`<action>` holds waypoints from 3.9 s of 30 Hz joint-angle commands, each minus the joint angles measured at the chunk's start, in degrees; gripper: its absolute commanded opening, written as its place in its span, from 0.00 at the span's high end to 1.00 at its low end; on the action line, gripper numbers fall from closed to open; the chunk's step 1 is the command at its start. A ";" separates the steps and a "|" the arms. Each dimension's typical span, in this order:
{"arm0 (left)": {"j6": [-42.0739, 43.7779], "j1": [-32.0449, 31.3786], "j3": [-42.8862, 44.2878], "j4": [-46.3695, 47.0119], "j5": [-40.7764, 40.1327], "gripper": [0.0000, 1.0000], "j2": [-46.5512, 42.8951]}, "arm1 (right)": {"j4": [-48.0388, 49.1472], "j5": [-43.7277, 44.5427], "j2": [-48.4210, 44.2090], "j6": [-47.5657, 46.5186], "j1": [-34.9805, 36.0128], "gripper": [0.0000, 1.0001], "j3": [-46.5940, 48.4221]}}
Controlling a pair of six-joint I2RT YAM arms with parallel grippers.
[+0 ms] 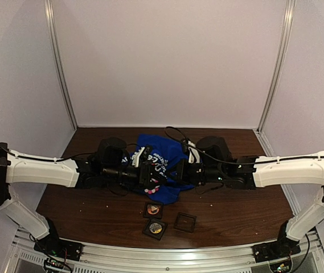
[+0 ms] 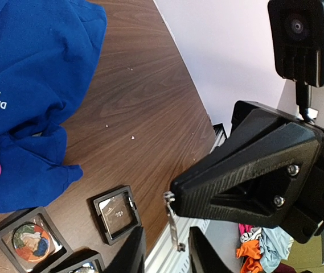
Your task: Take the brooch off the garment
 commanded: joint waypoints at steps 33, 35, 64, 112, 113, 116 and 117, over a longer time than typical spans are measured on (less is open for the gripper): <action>20.18 -0.15 4.10 -18.51 18.32 1.00 -1.52 | -6.80 -25.95 -9.49 -20.02 -4.13 0.42 -4.53; 22.12 -0.19 4.22 -19.97 22.16 1.00 -2.01 | -4.63 -30.92 -9.46 -19.79 -4.14 0.43 -5.65; 27.38 -0.26 6.00 -24.54 30.64 1.00 -2.94 | 29.99 -45.24 3.16 -0.22 -1.13 0.64 -12.61; 27.26 -0.05 1.67 -26.69 21.50 0.55 -7.87 | 31.90 -43.75 0.63 1.06 -0.98 1.00 -14.92; 27.38 0.19 1.08 -27.07 21.15 0.51 -8.42 | 31.63 -43.49 0.41 0.95 -1.00 1.00 -15.04; 27.34 1.29 -0.65 -27.79 19.88 0.45 -10.91 | 30.79 -42.61 -0.36 0.46 -1.08 1.00 -15.40; 27.34 1.61 -1.16 -27.98 19.34 0.44 -11.61 | 30.32 -42.39 -0.57 0.22 -1.10 1.00 -15.42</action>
